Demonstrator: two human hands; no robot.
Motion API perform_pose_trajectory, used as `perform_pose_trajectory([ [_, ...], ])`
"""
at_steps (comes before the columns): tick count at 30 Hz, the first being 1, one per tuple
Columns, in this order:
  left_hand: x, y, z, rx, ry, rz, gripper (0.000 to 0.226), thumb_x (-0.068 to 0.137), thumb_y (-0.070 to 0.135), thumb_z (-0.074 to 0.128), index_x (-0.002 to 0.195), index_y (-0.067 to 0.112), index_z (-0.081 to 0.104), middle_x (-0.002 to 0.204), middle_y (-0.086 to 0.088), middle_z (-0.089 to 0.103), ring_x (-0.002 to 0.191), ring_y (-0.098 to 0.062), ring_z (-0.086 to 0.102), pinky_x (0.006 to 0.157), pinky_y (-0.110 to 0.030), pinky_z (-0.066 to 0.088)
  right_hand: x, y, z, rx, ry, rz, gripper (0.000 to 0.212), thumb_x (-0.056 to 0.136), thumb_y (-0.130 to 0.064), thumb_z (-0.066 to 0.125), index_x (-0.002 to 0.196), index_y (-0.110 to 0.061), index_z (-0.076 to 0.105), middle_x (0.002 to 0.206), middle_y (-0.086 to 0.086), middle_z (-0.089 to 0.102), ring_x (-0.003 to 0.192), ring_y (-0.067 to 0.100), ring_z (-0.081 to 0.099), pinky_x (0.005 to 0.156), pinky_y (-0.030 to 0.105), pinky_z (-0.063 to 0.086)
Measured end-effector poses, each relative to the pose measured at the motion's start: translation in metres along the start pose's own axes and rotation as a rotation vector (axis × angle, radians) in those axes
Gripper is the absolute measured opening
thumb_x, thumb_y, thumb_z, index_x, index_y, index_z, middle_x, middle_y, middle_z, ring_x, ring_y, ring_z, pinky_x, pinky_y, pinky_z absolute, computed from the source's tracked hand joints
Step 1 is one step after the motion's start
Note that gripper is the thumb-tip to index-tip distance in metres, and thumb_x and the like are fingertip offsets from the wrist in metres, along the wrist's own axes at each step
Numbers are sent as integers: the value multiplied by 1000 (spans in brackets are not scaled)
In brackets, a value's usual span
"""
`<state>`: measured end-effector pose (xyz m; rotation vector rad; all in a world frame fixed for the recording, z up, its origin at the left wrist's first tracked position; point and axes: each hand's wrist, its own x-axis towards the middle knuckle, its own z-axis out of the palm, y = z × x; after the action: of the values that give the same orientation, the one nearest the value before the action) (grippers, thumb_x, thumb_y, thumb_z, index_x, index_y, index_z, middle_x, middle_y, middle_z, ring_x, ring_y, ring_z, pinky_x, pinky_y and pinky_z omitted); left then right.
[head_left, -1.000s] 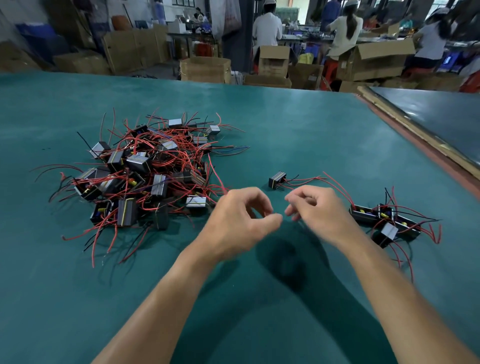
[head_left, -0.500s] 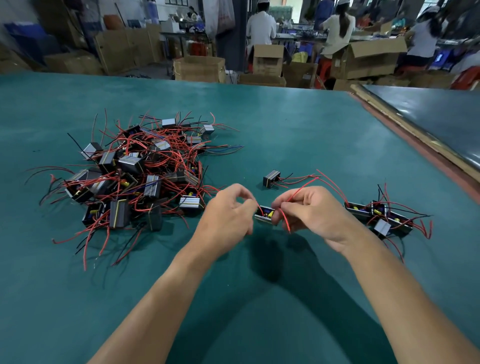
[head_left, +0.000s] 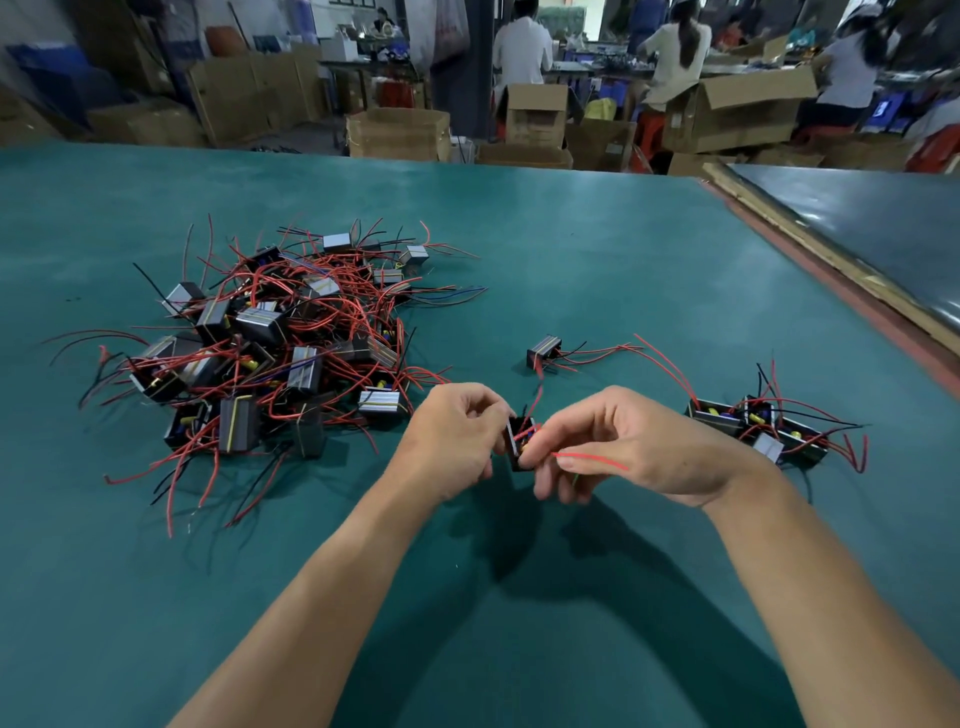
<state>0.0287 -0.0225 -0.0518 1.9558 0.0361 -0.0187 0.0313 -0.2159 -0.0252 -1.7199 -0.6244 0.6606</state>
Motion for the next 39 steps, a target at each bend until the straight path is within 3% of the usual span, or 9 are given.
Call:
perform_pose_trajectory([
  [4,-1,-3,3,87,-10,9,24,89,30,64,67,19,67,57,1,58,49,-18,45,51,-28,35,0,0,1,-60,-20,56,22,88,-5,53,93,-10,74,80,7,75,65,14,62,59,23,49],
  [7,-4,-5,2,279,-2,81,25,78,46,72,68,23,67,54,9,61,48,-3,48,51,-22,39,1,0,3,-104,-95,113,30,96,3,47,91,-11,73,74,5,73,59,11,58,57,21,47],
  [10,-8,-3,3,344,-43,125,16,74,39,75,72,24,70,58,5,66,51,-4,51,54,-23,43,0,0,2,-131,-116,127,27,94,-3,48,93,-12,73,67,5,69,52,12,53,54,21,44],
  [19,-6,0,-1,350,71,139,14,81,28,69,67,27,68,63,7,62,69,-14,60,67,-25,46,32,22,-5,-247,811,134,26,89,-4,53,84,-25,68,70,0,71,52,13,56,53,27,47],
  [21,-4,-1,-3,333,97,120,12,79,27,71,67,28,70,64,9,64,70,-10,62,68,-24,46,44,23,-10,-317,889,159,24,87,-11,54,100,-26,67,78,-3,69,67,20,66,64,33,53],
  [25,-1,-3,-5,250,142,115,11,77,21,72,68,26,71,65,14,68,51,5,50,59,-18,39,75,19,-25,-579,889,295,53,91,-17,53,142,-17,40,111,5,63,105,32,60,91,40,49],
  [27,2,-4,-5,163,147,116,11,80,23,73,69,23,73,65,12,69,51,1,52,58,-21,40,88,19,-33,-703,898,353,41,94,-16,54,134,-7,48,122,14,61,117,36,54,96,39,44],
  [31,3,-6,-5,33,124,77,19,85,25,70,66,22,71,52,12,60,40,0,47,48,-20,33,94,21,-36,-813,960,402,20,91,-7,53,104,-3,68,105,16,70,97,37,60,79,34,45],
  [39,2,-1,-7,-128,65,33,18,86,5,68,74,19,69,74,-10,72,45,-15,51,48,-21,42,67,13,-9,-722,818,290,21,81,-9,57,77,-26,69,72,-5,74,80,20,67,68,26,48],
])
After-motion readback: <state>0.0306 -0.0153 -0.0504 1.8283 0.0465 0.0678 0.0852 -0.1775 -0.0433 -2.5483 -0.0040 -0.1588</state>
